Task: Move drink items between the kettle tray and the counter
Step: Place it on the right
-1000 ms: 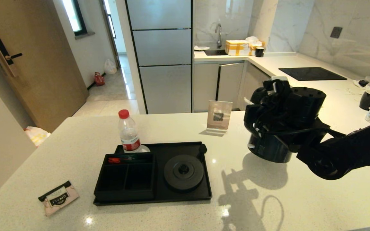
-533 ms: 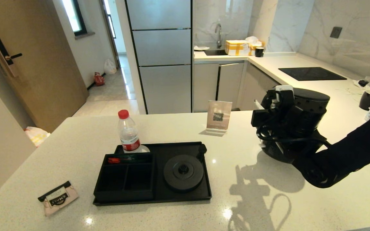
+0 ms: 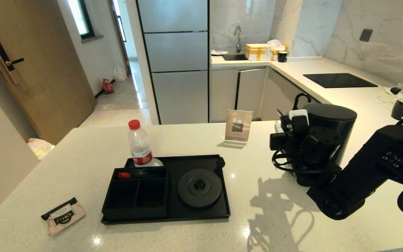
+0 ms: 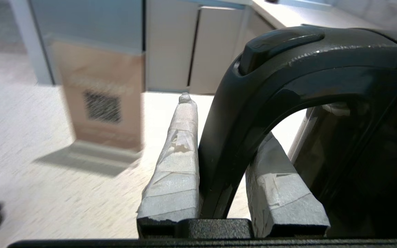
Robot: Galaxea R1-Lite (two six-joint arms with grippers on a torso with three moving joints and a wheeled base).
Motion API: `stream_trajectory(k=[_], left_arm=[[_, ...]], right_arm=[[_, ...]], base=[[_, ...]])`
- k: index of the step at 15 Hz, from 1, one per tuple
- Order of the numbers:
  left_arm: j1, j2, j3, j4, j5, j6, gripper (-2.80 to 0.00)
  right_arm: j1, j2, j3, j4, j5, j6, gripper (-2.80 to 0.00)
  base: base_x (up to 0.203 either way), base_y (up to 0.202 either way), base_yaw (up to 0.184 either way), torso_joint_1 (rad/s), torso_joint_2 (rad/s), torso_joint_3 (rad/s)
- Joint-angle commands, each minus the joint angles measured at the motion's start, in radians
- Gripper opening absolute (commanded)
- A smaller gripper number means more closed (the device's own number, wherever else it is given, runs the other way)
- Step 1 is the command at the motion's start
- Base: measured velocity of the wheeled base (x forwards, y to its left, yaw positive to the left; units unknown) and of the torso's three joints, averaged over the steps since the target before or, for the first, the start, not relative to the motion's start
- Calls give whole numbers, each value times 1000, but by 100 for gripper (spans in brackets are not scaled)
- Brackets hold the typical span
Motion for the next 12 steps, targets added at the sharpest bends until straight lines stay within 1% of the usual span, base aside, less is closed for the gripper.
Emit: stream_trajectory(k=[1,5,9,10,12], left_arm=[[-1,-2,0,0,0,0,-280],[-1,-2,0,0,0,0,-280],[-1,-2,0,0,0,0,-280],[-1,-2,0,0,0,0,-280],[-1,-2,0,0,0,0,-280]], right_arm=[[8,46,-6,-9,-18,-5,-280],[31,79,0,-9,-35,-14,-280],[30,86,30,-9,-66,-16,-280],[26,87,18,-9,-84,-15,-280],[19,87,10,-9,-89,-15,-280]], base=[[0,0,0,0,0,0],[0,0,0,0,0,0],[0,0,0,0,0,0],[0,0,0,0,0,0],[0,0,0,0,0,0]])
